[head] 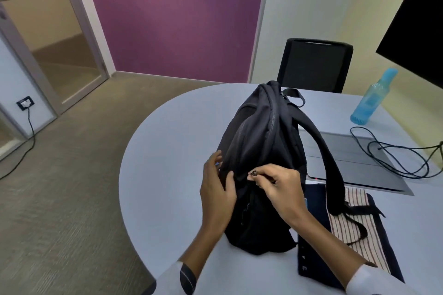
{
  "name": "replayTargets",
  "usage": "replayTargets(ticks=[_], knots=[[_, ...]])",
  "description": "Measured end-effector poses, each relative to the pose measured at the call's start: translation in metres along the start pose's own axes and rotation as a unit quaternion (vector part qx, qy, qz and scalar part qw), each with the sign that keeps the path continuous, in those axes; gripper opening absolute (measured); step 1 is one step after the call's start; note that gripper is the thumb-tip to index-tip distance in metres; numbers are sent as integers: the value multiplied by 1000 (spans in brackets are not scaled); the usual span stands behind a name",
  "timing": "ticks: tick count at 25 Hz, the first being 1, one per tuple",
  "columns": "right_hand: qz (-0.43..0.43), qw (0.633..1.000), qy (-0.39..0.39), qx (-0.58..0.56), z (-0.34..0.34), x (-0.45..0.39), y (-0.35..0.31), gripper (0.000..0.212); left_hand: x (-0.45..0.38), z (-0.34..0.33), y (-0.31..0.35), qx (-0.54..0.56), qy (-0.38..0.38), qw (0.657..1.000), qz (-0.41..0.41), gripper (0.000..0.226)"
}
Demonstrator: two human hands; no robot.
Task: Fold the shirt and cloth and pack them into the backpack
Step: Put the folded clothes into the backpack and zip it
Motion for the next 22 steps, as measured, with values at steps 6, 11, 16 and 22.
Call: replayTargets(ticks=[6,11,16,22], knots=[[-17,989,45,-142,39,-44,-42,7,17,-28,5,-91,-26,995,-24,63],[16,998,-3,-58,50,-77,-58,3,-7,-11,12,-54,42,998,-4,19],[-39,990,117,-61,90,-105,-29,4,-38,31,14,-57,79,995,5,12],[-112,979,149,-86,81,-111,0,11,-94,89,4,-166,86,982,36,20]])
Point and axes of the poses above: each hand's wrist, its own x-axis away from the middle knuckle, its own z-axis out of the back of the hand, y = z × x, the point moved 8 cm from there along -x, towards the middle knuckle, and after that the axes turned 9 degrees about -y, right-handed, at the moved point
